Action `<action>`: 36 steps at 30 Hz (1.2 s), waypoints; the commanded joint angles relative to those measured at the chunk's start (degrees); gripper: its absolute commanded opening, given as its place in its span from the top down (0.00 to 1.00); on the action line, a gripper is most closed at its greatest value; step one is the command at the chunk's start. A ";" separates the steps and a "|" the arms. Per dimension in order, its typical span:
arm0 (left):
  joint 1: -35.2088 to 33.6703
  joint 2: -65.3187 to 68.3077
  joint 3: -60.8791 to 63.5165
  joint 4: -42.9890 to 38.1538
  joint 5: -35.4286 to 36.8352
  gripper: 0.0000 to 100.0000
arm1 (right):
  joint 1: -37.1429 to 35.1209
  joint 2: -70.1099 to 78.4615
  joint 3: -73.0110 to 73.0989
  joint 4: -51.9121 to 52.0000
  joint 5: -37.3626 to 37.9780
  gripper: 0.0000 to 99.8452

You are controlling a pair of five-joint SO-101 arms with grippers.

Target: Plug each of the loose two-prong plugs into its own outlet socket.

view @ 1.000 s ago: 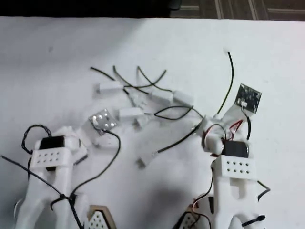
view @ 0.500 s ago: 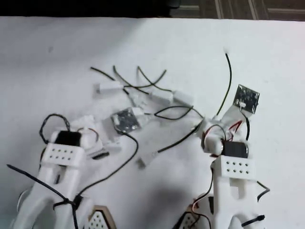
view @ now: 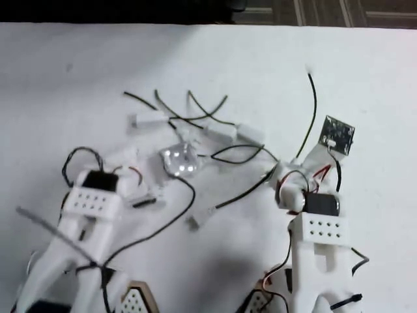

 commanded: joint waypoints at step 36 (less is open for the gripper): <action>2.59 34.51 -24.62 12.22 28.84 0.90 | 0.40 -1.71 0.26 0.57 0.79 0.98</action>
